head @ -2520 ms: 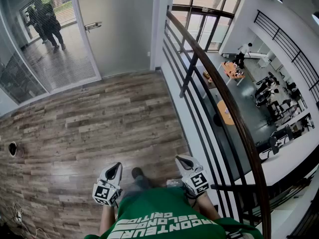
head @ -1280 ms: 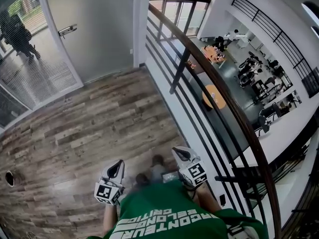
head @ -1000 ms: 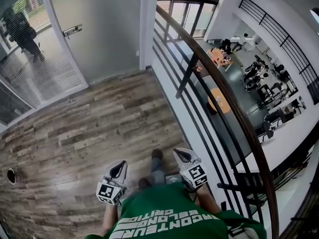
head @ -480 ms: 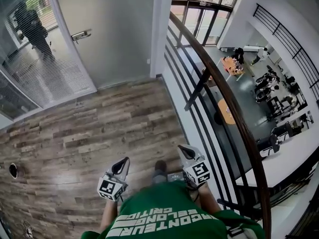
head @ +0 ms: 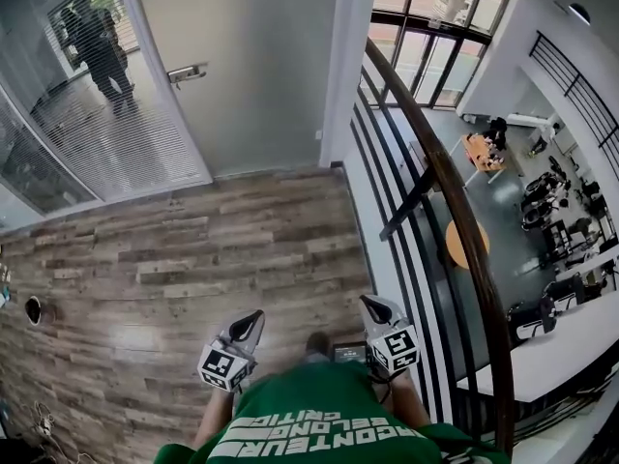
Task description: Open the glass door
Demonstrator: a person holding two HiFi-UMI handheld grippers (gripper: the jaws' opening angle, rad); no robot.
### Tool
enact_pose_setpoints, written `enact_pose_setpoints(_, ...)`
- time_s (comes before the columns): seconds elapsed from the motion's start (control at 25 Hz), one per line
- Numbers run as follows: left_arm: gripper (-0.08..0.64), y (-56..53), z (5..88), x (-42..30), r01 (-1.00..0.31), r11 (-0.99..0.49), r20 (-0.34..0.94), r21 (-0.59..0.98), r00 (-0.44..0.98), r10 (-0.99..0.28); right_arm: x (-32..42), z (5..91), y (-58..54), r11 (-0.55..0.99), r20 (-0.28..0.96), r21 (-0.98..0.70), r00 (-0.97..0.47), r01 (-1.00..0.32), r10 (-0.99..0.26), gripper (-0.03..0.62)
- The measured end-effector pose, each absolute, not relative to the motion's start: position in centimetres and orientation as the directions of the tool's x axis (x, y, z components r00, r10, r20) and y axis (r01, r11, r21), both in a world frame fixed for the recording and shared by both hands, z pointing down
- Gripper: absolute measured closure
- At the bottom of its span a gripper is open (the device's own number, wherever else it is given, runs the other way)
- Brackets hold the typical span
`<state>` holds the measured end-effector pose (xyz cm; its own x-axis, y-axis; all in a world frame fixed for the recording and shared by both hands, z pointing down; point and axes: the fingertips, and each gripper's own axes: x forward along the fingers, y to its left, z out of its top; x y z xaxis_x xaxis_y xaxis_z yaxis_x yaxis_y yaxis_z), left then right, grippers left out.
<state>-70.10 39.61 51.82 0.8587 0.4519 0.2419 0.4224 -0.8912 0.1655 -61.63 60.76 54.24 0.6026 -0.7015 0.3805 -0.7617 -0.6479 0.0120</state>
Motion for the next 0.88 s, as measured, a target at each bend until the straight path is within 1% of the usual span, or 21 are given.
enact_pose_setpoints(0.36,0.549,42.5,51.3,-65.5,0.431,-0.889,0.213,0.155,0.864,0.456,-57.2,54.8,63.6,-0.660,0.366,0.000,0.614,-0.752,-0.700,0.598)
enact_pose_setpoints(0.88,0.549,42.9,51.5,-64.3,0.381,-0.908,0.220,0.174,0.884,0.413,-55.7,55.6,62.9,-0.598,0.382,-0.013,0.549,-0.801,-0.743,0.598)
